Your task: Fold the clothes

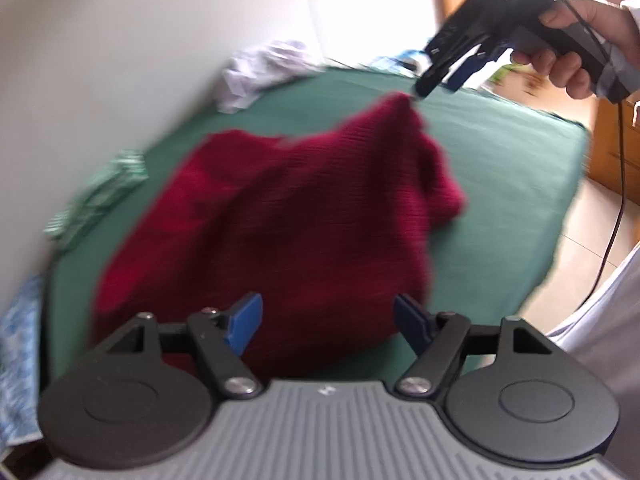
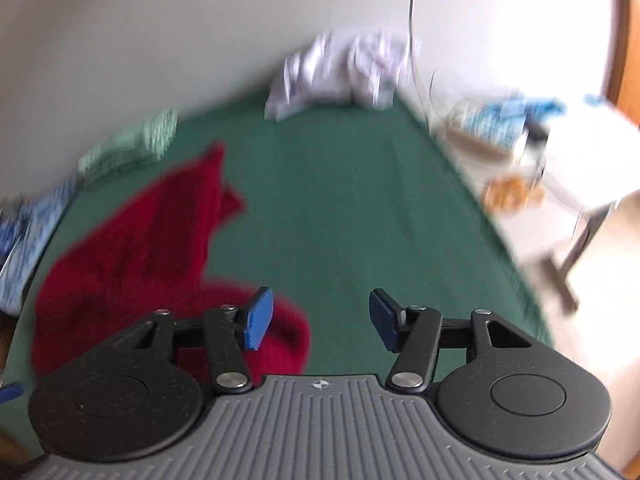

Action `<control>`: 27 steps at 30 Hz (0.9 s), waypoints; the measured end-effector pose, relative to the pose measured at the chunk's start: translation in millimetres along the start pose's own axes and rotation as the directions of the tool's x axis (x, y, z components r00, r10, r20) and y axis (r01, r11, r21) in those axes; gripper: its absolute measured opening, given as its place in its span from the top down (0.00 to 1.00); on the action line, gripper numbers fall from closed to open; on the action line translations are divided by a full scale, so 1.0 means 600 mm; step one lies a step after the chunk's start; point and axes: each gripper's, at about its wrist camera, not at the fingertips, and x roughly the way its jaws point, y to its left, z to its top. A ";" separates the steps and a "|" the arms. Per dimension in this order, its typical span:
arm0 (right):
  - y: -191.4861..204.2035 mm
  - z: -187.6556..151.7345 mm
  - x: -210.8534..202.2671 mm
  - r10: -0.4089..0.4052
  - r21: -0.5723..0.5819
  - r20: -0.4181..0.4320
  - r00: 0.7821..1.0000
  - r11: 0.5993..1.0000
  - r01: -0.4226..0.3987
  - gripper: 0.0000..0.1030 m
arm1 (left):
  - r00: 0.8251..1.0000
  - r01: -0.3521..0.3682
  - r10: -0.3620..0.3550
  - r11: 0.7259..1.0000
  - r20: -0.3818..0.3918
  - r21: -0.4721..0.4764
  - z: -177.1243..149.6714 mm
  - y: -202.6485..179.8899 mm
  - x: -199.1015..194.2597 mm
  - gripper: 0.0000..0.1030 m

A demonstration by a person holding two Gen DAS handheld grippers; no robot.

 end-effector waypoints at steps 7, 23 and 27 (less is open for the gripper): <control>0.018 -0.085 -0.003 0.000 -0.154 -0.054 0.999 0.988 -0.008 0.46 | 0.995 -0.003 -0.002 0.999 -0.095 -0.051 0.013 -0.019 0.082 0.92; 0.190 -0.104 0.074 0.129 -0.347 0.019 0.991 0.931 -0.115 0.81 | 0.802 -0.547 0.593 0.684 -0.068 -0.482 -0.031 0.227 -0.142 0.93; 0.190 0.004 -0.018 0.187 -0.251 0.255 0.949 0.960 -0.122 0.83 | 0.765 -0.516 0.641 0.670 0.065 -0.534 -0.015 0.244 -0.227 0.93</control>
